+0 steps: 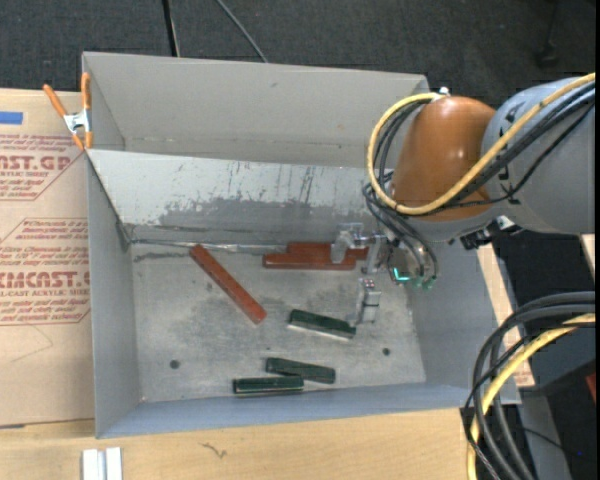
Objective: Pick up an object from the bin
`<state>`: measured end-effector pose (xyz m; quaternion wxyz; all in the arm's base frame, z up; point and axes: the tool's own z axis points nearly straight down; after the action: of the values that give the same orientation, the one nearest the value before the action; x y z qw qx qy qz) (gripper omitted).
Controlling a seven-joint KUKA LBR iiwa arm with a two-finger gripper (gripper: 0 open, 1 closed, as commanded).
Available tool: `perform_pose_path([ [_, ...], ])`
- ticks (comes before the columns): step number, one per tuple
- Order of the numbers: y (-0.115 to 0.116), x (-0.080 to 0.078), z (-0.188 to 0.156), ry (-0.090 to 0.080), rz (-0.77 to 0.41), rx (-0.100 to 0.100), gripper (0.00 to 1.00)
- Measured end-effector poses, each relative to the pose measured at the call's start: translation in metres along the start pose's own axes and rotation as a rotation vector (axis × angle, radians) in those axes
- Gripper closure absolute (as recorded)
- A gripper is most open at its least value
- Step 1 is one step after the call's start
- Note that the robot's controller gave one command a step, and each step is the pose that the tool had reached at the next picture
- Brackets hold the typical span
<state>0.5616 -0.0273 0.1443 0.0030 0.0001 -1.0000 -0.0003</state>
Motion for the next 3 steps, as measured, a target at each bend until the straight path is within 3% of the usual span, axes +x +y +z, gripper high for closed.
perform_pose_path([
  [1, 0.017, 0.012, 0.078, 0.0, 0.162, -0.001, 0.0],
  [2, 0.039, 0.031, 0.044, -0.006, 0.265, -0.002, 0.0],
  [3, 0.03, 0.041, 0.045, -0.005, 0.434, -0.001, 0.0],
])
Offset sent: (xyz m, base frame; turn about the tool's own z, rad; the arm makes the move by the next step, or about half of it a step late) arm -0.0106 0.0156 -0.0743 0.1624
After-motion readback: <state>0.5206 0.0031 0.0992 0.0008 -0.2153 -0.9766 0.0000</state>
